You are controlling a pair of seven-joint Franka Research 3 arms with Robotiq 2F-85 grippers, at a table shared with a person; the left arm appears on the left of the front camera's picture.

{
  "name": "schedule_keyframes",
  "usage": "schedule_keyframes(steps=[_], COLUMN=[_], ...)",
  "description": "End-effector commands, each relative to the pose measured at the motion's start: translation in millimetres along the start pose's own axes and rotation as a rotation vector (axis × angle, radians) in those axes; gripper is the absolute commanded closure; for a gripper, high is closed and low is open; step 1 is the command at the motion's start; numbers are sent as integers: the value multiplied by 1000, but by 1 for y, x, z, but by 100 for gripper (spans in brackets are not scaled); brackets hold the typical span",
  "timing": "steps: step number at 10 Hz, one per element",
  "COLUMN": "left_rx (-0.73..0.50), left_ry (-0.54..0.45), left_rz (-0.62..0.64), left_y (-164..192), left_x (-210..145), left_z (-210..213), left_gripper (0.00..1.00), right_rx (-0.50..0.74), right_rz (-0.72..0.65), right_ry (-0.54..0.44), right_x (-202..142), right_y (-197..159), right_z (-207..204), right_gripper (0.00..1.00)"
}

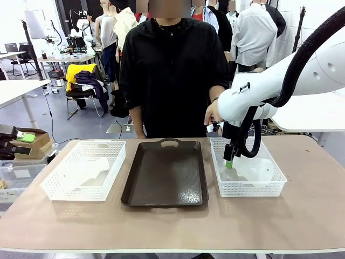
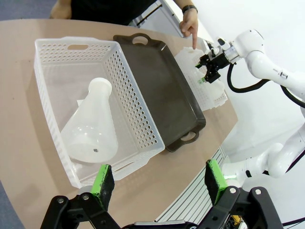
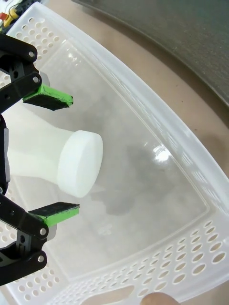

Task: Prepare the laboratory tools.
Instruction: Pick up the Big flask that the person points to.

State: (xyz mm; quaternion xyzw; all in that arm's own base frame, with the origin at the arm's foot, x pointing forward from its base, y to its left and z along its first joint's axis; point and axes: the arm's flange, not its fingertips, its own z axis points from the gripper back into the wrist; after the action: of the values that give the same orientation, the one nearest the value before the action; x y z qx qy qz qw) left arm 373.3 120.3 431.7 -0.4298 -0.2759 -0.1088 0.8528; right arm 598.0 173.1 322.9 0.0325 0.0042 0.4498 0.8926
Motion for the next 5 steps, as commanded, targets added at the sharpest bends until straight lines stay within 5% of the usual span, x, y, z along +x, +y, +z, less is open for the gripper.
schedule_keyframes(steps=[1, 5], left_rx=[-14, -14], left_ry=[-11, -11], left_rz=[-3, -3], left_y=[0, 0], left_x=[0, 0], left_z=[1, 1], left_gripper=[0, 0], right_rx=[-35, -41], right_rz=[-17, -28], right_ry=[17, 26], right_x=[6, 9], right_y=[0, 0], right_z=[-2, -3], right_gripper=[12, 66])
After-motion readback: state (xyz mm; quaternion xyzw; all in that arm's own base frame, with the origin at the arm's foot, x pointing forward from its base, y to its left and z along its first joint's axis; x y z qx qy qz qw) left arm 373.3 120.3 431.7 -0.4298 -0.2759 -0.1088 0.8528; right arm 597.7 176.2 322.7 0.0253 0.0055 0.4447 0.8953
